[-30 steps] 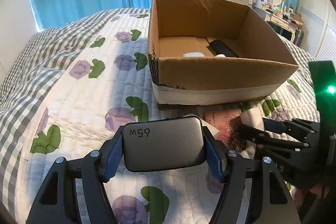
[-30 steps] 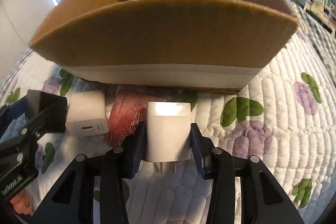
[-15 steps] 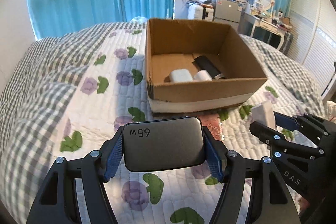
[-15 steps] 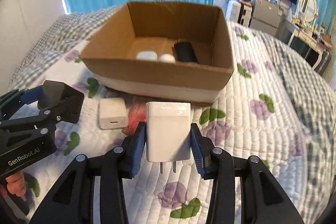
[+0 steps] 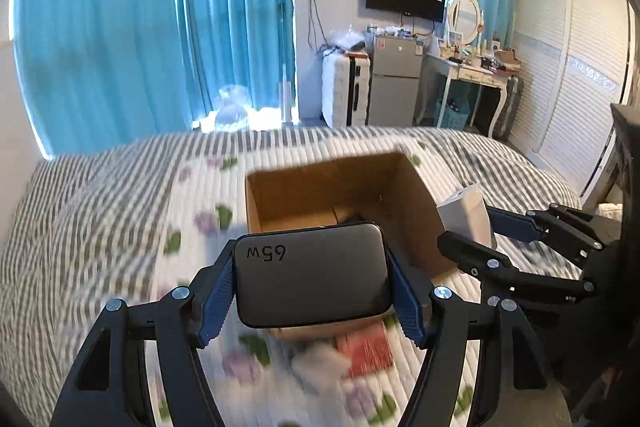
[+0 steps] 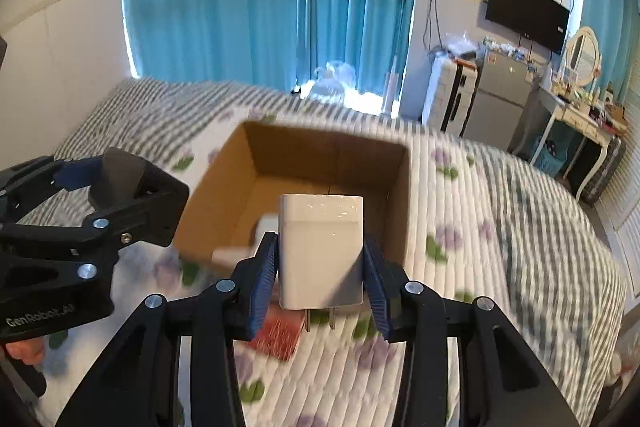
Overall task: Organize rigid objects
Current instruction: 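Lower the power bank and charger into the box and open both grippers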
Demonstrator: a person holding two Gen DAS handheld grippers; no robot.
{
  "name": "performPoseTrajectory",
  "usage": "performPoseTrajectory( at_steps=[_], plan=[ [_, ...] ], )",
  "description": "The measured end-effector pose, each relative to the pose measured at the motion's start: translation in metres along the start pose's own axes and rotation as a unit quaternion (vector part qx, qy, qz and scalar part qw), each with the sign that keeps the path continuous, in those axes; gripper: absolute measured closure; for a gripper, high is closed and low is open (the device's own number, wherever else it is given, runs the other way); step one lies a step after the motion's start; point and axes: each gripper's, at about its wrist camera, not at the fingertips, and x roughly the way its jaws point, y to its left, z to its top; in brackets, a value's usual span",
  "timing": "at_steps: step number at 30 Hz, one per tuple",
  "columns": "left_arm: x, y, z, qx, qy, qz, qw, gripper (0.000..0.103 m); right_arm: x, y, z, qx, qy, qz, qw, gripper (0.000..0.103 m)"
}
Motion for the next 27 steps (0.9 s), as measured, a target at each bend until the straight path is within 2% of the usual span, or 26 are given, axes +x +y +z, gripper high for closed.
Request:
performPoseTrajectory(
  at_steps=[5,7,11,15,20,23,27],
  plan=[
    [0.053,0.005,0.030,0.001,0.015,-0.014,0.9998,0.033,0.031,-0.016,0.033,0.012,0.003,-0.013,1.000,0.062],
    [0.075,0.005,0.035,0.006,0.017,-0.007,0.9998,0.033,0.044,-0.026,0.040,0.029,0.008,-0.010,1.000,0.062],
    [0.123,0.009,0.034,0.001,0.049,-0.009,0.9988,0.033,0.076,-0.044,0.049,0.044,0.019,-0.013,0.999,0.062],
    [0.154,0.008,0.025,0.006,0.078,0.002,0.9970,0.033,0.098,-0.058,0.053,0.064,0.019,-0.002,0.998,0.062],
    [0.176,0.002,0.014,0.016,0.109,0.008,0.9939,0.033,0.120,-0.058,0.056,0.050,0.015,0.004,0.999,0.062],
    [0.181,-0.004,0.012,0.034,0.122,0.030,0.9916,0.032,0.126,-0.062,0.051,0.053,0.015,0.015,0.998,0.062],
    [0.166,-0.007,0.012,0.039,0.098,0.021,0.9942,0.029,0.124,-0.064,0.045,0.052,0.016,0.017,0.998,0.062]
  ],
)
